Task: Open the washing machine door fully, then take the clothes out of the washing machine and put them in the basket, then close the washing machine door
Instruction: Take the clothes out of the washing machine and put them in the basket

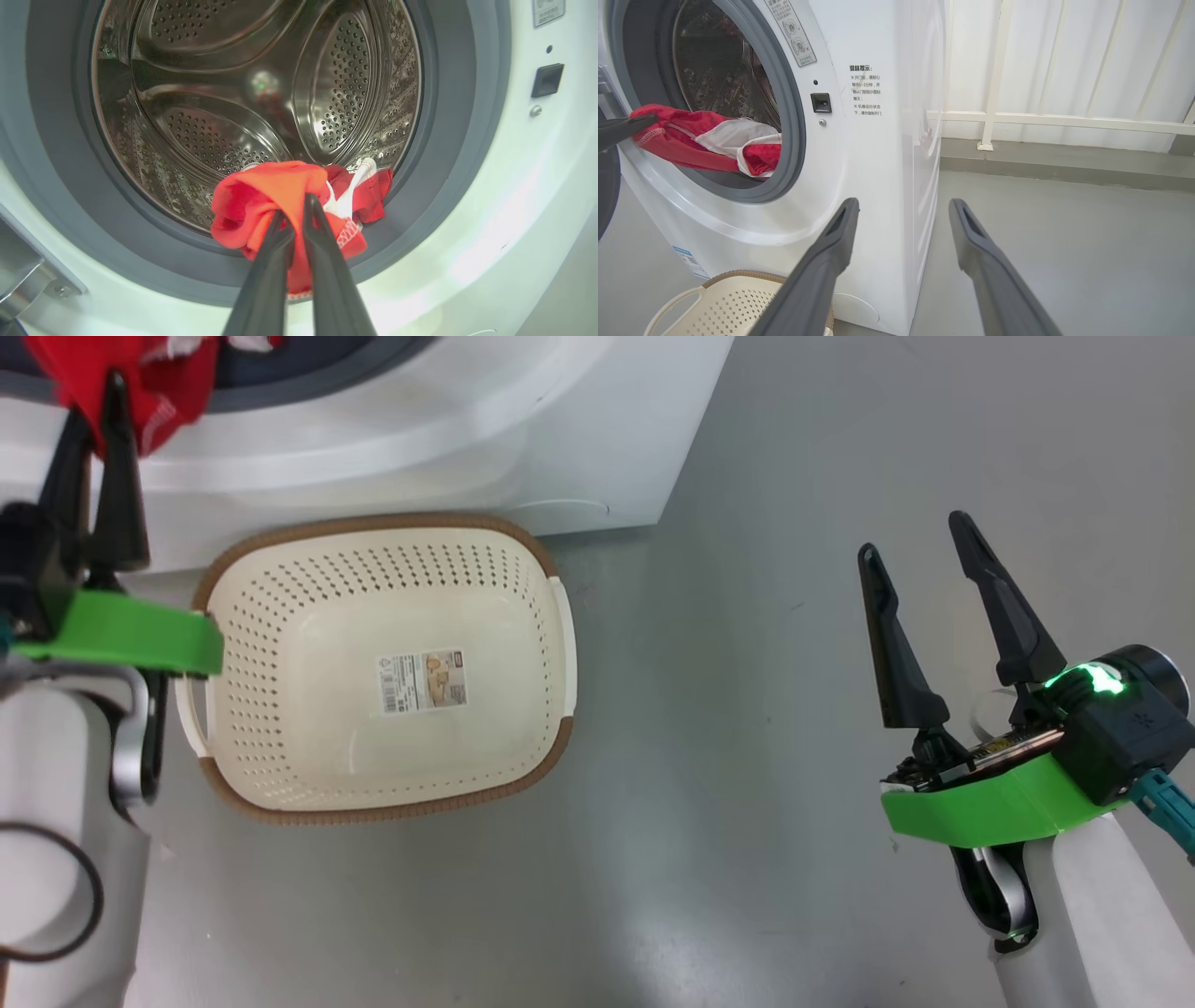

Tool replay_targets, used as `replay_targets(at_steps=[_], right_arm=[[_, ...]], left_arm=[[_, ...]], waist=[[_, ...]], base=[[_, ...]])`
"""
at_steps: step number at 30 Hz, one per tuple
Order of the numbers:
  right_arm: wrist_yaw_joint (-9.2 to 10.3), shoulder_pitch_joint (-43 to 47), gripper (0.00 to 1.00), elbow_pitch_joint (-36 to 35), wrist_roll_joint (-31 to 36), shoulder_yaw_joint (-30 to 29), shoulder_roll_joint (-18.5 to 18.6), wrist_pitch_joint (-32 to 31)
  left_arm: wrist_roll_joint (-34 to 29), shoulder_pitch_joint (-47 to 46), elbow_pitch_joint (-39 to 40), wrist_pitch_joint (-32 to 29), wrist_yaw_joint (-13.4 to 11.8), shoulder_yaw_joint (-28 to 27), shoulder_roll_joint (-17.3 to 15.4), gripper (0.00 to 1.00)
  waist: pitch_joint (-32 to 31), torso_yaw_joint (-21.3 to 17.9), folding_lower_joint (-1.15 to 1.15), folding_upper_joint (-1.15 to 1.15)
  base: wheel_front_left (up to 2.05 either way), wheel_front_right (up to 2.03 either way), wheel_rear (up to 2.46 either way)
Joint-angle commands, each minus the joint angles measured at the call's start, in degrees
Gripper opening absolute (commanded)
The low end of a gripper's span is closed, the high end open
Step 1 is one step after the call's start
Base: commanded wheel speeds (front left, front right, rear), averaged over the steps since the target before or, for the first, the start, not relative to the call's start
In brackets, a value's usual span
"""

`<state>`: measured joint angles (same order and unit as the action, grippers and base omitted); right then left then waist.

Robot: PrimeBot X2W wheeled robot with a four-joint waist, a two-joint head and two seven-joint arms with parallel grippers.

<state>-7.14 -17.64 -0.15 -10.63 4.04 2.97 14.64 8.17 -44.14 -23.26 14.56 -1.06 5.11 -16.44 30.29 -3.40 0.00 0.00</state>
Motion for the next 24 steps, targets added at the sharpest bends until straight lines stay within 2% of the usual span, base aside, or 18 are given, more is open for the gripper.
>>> replay_targets(at_steps=[1, 15, 24], right_arm=[[-0.35, 1.19, 1.00, -1.07, -0.71, 1.31, -0.10, 0.36], [-0.35, 2.92, 1.00, -0.24, -1.13, 1.31, -0.10, 0.36], [-0.35, 4.28, 1.00, 0.30, -1.06, 1.26, -0.10, 0.36]], left_arm=[[0.21, 2.04, 2.68, 0.43, -0.56, -2.08, -2.82, 0.00], [3.18, 14.52, 11.84, 0.30, -1.48, -2.82, -1.02, 0.00], [3.96, 20.09, 16.51, -0.92, -2.43, -1.40, 0.74, 0.00]], waist=[[-1.50, -0.09, 0.00, 0.00], [-6.68, 0.25, 0.00, 0.00], [-10.77, 1.22, 0.00, 0.00]], base=[[0.00, 0.00, 0.00], [0.00, 0.00, 0.00], [0.00, 0.00, 0.00]])
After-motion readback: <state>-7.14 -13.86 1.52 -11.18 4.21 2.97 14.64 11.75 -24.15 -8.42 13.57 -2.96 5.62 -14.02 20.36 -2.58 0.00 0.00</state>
